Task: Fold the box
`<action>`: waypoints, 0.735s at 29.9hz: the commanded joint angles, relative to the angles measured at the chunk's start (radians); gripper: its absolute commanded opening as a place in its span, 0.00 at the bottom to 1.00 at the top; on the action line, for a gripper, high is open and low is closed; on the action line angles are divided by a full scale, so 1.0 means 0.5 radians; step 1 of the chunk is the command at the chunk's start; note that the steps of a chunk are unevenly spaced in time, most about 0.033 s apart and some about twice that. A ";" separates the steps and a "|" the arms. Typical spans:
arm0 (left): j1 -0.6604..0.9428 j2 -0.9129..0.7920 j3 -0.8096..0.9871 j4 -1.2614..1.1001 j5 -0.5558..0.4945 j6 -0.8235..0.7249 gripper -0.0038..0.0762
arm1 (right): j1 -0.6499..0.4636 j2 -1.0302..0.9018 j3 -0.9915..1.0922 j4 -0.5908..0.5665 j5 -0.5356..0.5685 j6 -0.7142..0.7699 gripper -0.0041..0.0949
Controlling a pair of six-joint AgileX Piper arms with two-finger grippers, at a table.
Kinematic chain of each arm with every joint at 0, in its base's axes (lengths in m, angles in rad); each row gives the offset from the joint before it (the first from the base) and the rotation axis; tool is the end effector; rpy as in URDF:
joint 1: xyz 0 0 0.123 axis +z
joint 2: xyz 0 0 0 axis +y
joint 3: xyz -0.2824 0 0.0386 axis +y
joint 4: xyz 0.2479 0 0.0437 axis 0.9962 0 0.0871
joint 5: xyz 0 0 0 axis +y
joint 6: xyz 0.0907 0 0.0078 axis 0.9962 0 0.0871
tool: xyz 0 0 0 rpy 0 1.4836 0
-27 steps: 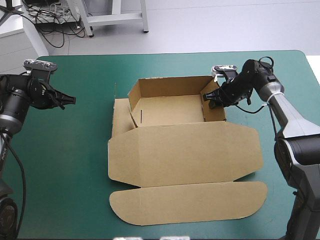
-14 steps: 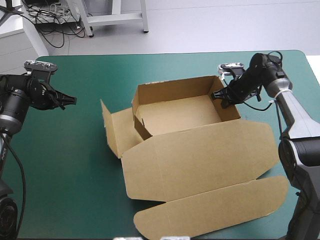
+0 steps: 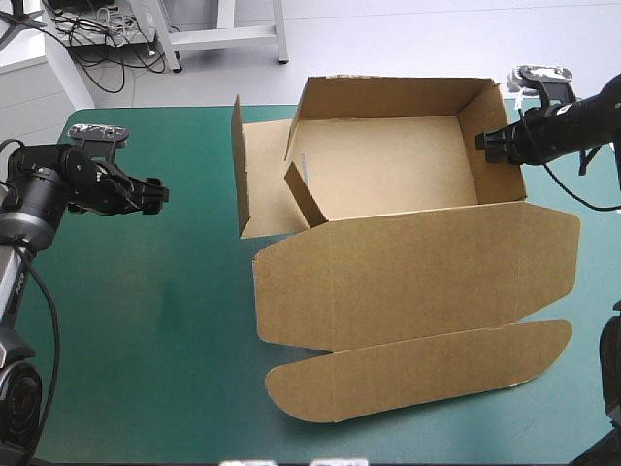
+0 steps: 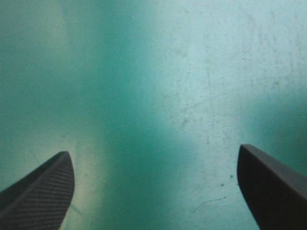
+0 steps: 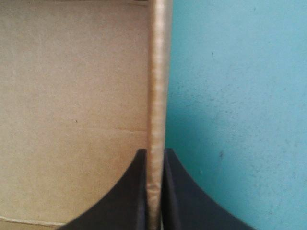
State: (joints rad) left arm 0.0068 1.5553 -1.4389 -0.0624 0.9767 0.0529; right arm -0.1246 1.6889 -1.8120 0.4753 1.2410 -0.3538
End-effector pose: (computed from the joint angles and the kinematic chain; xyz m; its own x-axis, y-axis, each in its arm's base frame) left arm 0.3342 -0.0024 0.3438 -0.8436 0.0122 -0.5368 0.0361 0.9988 -0.0340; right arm 0.3591 -0.0052 0.4039 -0.7934 -0.0710 -0.6045 -0.2763 0.9270 0.2538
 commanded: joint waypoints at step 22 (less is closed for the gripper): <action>0.003 0.002 -0.058 -1.732 0.042 0.445 0.92 | -0.012 -0.015 0.030 0.398 0.023 -0.108 0.02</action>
State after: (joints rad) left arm 0.0068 1.5961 -1.4389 -0.7617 0.9877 0.2135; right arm -0.1248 1.7148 -1.7723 0.5920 1.2433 -0.4058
